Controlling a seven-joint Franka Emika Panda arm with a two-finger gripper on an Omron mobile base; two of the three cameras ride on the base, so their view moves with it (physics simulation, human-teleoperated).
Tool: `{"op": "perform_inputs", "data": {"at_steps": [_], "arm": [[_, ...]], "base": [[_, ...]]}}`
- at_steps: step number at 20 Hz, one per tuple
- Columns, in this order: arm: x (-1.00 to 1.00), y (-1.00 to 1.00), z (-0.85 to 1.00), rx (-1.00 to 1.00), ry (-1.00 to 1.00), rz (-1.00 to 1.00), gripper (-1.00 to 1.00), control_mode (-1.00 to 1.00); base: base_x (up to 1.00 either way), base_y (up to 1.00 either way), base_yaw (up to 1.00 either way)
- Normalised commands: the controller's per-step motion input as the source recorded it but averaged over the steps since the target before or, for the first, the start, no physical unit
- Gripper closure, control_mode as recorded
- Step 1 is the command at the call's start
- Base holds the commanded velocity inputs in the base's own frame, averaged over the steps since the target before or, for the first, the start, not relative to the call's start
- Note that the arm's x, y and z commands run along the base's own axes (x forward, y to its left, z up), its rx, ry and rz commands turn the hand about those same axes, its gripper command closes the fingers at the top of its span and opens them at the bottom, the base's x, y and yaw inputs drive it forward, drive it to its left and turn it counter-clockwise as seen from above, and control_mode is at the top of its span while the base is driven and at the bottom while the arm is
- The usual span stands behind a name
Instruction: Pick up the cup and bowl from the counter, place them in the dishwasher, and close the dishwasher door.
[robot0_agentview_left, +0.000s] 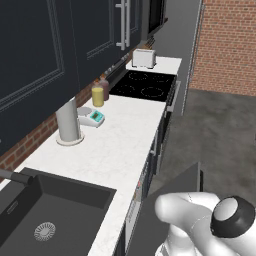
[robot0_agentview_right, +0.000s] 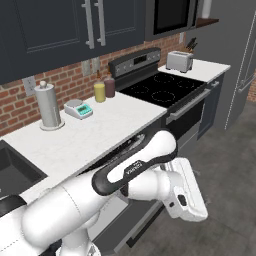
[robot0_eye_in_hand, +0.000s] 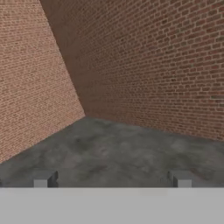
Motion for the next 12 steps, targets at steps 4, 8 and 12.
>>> {"op": "perform_inputs", "data": {"at_steps": [4,8,12], "arm": [[-0.15,0.0,-0.34,-0.73,1.0,0.12,-1.0,-1.0],[-0.28,0.0,-0.39,-0.71,1.0,0.13,-1.0,-1.0],[-0.62,-0.18,-0.4,-0.51,0.88,0.19,-1.0,-1.0]], "base": [[0.0,0.0,0.0],[0.0,0.0,0.0],[0.0,0.0,0.0]]}}
